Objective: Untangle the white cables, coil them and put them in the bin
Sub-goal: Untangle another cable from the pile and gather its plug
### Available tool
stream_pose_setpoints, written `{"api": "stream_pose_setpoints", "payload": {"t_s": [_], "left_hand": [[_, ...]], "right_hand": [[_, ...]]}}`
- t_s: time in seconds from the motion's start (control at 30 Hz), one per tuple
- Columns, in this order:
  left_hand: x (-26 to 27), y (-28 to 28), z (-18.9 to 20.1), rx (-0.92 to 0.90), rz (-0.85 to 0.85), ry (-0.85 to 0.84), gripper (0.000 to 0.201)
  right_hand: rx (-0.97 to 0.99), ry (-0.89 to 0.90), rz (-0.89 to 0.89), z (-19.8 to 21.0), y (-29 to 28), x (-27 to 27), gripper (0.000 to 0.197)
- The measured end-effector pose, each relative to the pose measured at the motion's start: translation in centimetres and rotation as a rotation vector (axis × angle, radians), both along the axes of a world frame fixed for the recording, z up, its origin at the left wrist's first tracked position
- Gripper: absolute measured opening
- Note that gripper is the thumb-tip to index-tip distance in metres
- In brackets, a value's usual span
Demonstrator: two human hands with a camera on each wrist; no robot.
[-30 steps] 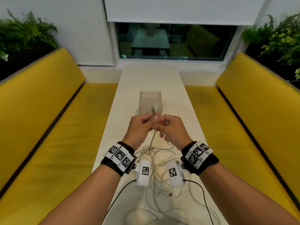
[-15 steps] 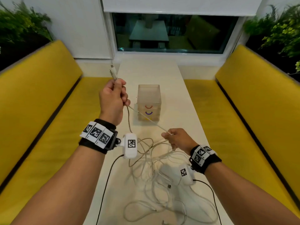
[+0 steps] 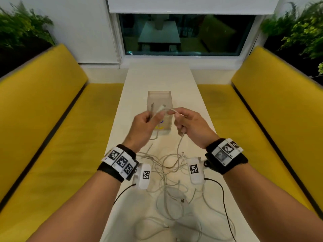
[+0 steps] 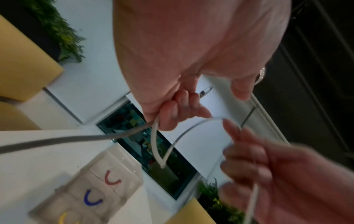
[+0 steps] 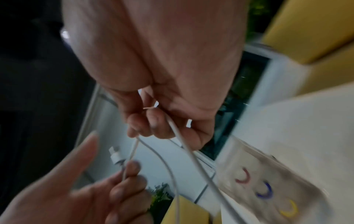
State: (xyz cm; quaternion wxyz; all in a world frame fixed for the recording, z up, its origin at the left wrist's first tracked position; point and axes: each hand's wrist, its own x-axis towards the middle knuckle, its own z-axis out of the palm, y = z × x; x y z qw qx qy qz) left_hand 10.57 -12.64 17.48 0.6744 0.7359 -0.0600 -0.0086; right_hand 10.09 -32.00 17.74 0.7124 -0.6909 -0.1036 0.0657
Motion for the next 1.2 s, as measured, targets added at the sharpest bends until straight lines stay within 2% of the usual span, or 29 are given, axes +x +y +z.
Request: {"api": "stream_pose_setpoints", "payload": {"t_s": [0.03,0.07,0.17,0.3,0.4,0.53,0.6,0.77,0.97,1.07,1.13,1.2], "left_hand": [[-0.4,-0.7,0.1,-0.005,-0.019,0.006,0.061],[-0.7,-1.3,0.3,-0.039,-0.017,0.013,0.062],[-0.7,-1.8,1.0,-0.173,0.023,0.066,0.033],[-0.3,-1.4,1.5,-0.306,-0.027,0.144,0.019],[-0.3,-1.5,1.0,-0.297,0.007,0.157,0.021],[0.0,-1.3,0.9,-0.304,0.137,0.158,0.017],[1.1,0.3,1.5,-0.361,0.227,0.139,0.012],[3.3,4.3,3.5,-0.468,0.278,0.016,0.011],[3.9,5.2,2.8,-0.624,0.421,-0.002,0.01],[4.1,5.3,1.5,-0.494,0.47,0.008,0.02],[3.9,4.9,-0.3,-0.348,0.475,0.109,0.032],[3.4,4.1,-2.2,-0.253,0.462,0.2,0.033]], "right_hand": [[-0.108,-0.081,0.032,0.9,0.7,-0.4,0.025],[-0.204,-0.144,0.072,1.6,1.3,-0.6,0.027],[-0.339,-0.198,0.145,2.4,2.2,-1.0,0.037],[-0.316,-0.197,0.131,1.7,1.9,-1.2,0.044],[-0.195,-0.138,0.086,1.2,2.2,-1.4,0.036],[-0.193,-0.108,-0.031,0.6,2.2,-1.6,0.023],[-0.195,-0.059,-0.086,-0.3,1.2,-1.2,0.019],[-0.324,0.03,-0.077,-4.1,-1.7,-0.7,0.022],[-0.486,0.088,-0.098,-9.6,-3.0,0.3,0.019],[-0.41,0.15,-0.177,-10.5,-3.4,-0.1,0.02],[-0.341,0.147,-0.282,-9.5,-2.8,-0.1,0.022],[-0.275,0.111,-0.365,-7.9,-2.1,0.1,0.021]]}}
